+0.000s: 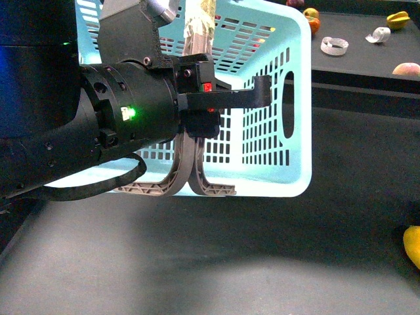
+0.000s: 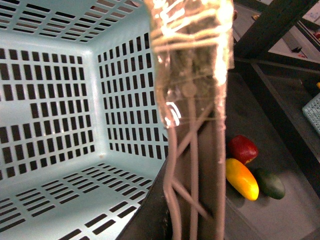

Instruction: Pick mango with right arm and hold basket with left

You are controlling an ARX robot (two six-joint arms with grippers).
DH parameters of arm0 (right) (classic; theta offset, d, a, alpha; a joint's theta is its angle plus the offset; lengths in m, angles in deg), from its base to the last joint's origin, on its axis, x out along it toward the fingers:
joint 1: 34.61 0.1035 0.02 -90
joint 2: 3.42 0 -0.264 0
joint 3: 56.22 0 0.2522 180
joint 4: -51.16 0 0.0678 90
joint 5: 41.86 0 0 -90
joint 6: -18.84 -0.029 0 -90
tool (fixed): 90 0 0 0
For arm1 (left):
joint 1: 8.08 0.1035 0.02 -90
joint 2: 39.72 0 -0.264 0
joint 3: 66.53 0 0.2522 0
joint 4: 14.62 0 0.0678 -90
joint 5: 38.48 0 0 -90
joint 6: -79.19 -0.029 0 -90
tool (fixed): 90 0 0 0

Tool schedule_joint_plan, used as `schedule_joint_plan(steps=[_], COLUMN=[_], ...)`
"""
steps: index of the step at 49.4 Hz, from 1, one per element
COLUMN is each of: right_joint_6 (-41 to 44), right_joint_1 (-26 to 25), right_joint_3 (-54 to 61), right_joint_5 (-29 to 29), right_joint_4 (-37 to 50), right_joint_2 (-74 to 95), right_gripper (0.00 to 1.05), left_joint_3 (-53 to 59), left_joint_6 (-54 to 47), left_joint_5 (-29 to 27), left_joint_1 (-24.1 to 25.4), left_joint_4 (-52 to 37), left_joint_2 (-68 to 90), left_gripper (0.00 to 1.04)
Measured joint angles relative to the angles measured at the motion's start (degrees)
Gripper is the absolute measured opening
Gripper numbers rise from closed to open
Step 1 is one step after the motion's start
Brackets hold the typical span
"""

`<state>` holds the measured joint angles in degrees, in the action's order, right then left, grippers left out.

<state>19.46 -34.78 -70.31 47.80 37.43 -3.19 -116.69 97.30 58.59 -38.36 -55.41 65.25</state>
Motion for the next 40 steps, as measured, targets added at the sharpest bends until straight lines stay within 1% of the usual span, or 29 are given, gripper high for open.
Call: schedule_joint_plan(steps=[7, 11, 20, 29, 36, 37, 40], right_joint_6=[0.00, 0.00, 0.00, 0.00, 0.00, -0.04, -0.04], right_joint_1=[0.00, 0.00, 0.00, 0.00, 0.00, -0.09, -2.10], right_joint_3=[0.00, 0.00, 0.00, 0.00, 0.00, 0.00, 0.00], right_joint_5=[0.00, 0.00, 0.00, 0.00, 0.00, -0.48, -5.51], right_joint_4=[0.00, 0.00, 0.00, 0.00, 0.00, 0.07, 2.25], right_joint_2=[0.00, 0.00, 0.00, 0.00, 0.00, 0.04, 1.73], right_gripper=[0.97, 0.97, 0.97, 0.97, 0.97, 0.97, 0.97], left_joint_3=[0.42, 0.68, 0.79, 0.85, 0.94, 0.94, 0.94], left_joint_6=[-0.37, -0.33, -0.28, -0.33, -0.35, -0.35, -0.37], left_joint_5=[2.71, 4.46, 2.95, 0.96, 0.52, 0.52, 0.57], left_joint_1=[-0.44, -1.62, -3.98, -3.72, -3.52, -3.52, -3.52], left_joint_4=[-1.38, -1.40, -1.42, -1.42, -1.42, -1.42, -1.42], left_joint_2=[0.02, 0.02, -0.17, -0.33, -0.33, -0.33, -0.33], left_gripper=[0.06, 0.06, 0.06, 0.06, 0.06, 0.06, 0.06])
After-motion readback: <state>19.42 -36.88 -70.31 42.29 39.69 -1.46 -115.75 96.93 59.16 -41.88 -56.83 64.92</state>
